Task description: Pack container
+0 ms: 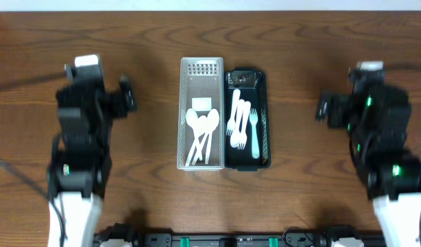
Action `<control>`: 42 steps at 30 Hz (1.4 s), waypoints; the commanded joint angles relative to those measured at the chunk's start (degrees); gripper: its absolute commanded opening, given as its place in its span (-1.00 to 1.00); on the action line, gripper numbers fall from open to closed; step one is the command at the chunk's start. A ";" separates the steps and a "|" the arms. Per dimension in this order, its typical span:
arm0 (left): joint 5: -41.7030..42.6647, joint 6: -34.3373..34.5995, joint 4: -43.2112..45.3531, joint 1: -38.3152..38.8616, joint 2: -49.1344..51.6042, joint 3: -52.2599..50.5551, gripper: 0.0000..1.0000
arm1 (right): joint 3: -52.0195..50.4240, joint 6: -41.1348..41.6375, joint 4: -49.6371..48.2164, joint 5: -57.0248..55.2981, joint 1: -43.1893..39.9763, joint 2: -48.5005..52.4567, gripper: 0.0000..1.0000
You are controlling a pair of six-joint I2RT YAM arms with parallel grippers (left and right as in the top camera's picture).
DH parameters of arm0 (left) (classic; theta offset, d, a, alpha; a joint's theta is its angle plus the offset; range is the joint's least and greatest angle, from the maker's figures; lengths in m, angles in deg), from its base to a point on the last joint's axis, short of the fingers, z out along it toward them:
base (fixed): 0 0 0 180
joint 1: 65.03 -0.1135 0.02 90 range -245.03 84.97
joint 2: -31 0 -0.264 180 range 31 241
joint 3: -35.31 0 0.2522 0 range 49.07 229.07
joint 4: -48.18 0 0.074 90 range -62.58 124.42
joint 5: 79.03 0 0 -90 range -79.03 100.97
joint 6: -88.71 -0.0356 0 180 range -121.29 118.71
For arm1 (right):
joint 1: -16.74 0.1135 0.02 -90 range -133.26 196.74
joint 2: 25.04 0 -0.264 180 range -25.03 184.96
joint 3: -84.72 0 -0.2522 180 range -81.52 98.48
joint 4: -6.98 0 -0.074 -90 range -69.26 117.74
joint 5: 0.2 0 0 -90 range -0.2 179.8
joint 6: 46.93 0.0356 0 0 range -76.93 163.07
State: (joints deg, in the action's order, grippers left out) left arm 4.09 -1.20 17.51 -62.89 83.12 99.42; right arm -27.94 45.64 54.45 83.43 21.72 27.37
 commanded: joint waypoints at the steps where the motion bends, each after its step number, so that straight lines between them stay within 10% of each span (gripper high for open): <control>1: -0.72 -0.48 0.92 2.19 -10.84 -9.14 0.97 | -6.71 0.79 1.49 -1.16 1.99 -9.40 0.98; 18: -0.72 -0.50 -12.35 3.45 -27.78 -20.52 0.96 | -13.68 0.79 29.42 -1.09 2.08 -23.89 0.98; 42: -0.70 -0.50 -30.62 3.45 -27.78 -20.52 0.96 | -14.78 -0.31 27.87 1.90 2.67 -39.54 0.98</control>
State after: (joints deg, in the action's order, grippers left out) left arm 4.09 -1.33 -13.04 -59.66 55.32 79.05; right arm -41.75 45.60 82.91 83.97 23.88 -7.91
